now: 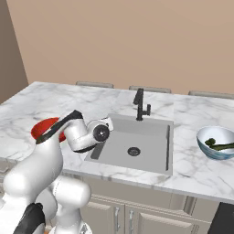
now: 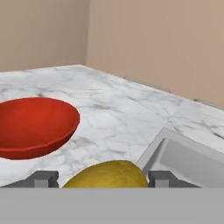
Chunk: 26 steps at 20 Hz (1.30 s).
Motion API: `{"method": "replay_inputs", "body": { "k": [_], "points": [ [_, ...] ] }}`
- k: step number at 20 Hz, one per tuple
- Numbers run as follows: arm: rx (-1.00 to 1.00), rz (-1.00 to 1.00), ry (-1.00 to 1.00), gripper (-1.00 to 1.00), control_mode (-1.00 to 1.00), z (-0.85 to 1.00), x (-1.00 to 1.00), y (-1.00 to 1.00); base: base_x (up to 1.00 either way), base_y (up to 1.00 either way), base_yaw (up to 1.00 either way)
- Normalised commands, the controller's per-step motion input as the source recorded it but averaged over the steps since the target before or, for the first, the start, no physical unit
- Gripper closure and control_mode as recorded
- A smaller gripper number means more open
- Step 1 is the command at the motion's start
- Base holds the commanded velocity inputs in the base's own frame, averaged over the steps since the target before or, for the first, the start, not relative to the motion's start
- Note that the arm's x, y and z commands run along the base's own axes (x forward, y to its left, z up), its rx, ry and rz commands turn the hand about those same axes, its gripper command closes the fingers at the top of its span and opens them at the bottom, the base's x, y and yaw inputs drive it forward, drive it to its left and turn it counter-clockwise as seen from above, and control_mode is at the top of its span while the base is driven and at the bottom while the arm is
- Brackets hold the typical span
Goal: Pick the squashs from the cabinet and place them in one bowl. Pick the lemon from the sink and place it in the other bowl.
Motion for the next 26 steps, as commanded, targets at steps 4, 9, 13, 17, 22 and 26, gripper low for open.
{"method": "replay_inputs", "body": {
  "k": [4, 9, 13, 17, 22, 26],
  "points": [
    [0.00, 0.00, 0.00, 1.00, -1.00, 0.80, -0.31, 0.14, 0.00, 0.00, 0.00],
    [0.01, 0.00, 0.00, 1.00, -1.00, 0.54, -0.07, 0.11, 0.00, 0.00, 0.00],
    [0.00, 0.00, 0.04, 1.00, -1.00, 0.17, 0.00, 0.29, 0.00, 0.00, 0.00],
    [0.00, 0.00, 0.06, 1.00, -1.00, 0.01, 0.00, 0.43, 0.00, 0.00, 0.00],
    [0.00, 0.00, 0.05, 1.00, -1.00, 0.00, 0.00, 0.55, 0.00, 0.00, 0.00],
    [0.00, 0.00, 0.06, 1.00, -1.00, 0.00, 0.00, 0.59, 0.00, 0.00, 0.00]
  ]
}}
